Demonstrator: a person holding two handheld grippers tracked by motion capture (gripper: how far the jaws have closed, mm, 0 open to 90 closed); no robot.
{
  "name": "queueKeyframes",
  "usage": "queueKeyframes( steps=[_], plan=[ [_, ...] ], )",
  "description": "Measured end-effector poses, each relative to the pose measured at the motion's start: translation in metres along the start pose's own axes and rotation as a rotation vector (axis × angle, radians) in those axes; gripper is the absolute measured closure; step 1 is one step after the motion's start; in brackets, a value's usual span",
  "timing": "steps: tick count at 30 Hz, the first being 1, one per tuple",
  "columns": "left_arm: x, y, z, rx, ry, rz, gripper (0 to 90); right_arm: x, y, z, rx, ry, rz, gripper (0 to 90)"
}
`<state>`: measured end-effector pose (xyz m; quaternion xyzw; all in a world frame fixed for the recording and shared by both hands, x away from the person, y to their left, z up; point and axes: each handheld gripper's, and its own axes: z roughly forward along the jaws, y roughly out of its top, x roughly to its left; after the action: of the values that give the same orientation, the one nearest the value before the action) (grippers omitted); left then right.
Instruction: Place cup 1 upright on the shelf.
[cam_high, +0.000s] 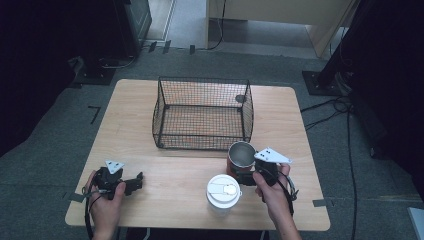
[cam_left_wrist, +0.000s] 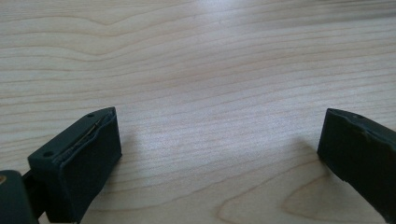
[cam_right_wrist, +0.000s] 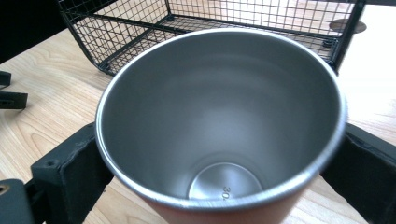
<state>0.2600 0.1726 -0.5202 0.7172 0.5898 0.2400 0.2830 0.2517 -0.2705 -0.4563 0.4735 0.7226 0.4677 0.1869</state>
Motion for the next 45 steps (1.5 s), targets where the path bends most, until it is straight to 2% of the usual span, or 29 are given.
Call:
queueKeyframes(
  steps=[2, 5, 14, 24, 31, 33, 34, 37, 45],
  plan=[
    [0.0, 0.0, 0.0, 0.0, 0.0, 0.0, 0.2, 0.0, 0.001, 0.003, 0.001, -0.005, -0.002, 1.6],
    [0.0, 0.0, 0.0, 0.0, 0.0, 0.0, 0.2, -0.002, 0.003, 0.006, -0.004, 0.015, 0.018, 1.5],
    [0.0, 0.0, 0.0, 0.0, 0.0, 0.0, 0.2, -0.003, 0.003, 0.011, -0.013, 0.014, 0.031, 1.0],
    [0.0, 0.0, 0.0, 0.0, 0.0, 0.0, 0.2, 0.001, 0.002, 0.021, 0.007, -0.027, 0.017, 2.3],
    [0.0, 0.0, 0.0, 0.0, 0.0, 0.0, 0.2, 0.003, 0.003, 0.019, -0.006, -0.055, -0.021, 5.7],
    [0.0, 0.0, 0.0, 0.0, 0.0, 0.0, 0.2, 0.002, 0.004, 0.018, -0.005, -0.06, -0.02, 6.1],
    [0.0, 0.0, 0.0, 0.0, 0.0, 0.0, 0.2, 0.0, 0.005, 0.016, -0.007, -0.057, -0.001, 6.6],
    [0.0, 0.0, 0.0, 0.0, 0.0, 0.0, 0.2, -0.003, 0.005, 0.014, -0.01, -0.054, 0.013, 6.9],
    [0.0, 0.0, 0.0, 0.0, 0.0, -0.001, 0.2, -0.004, 0.007, 0.008, -0.021, -0.064, 0.011, 7.1]
  ],
)
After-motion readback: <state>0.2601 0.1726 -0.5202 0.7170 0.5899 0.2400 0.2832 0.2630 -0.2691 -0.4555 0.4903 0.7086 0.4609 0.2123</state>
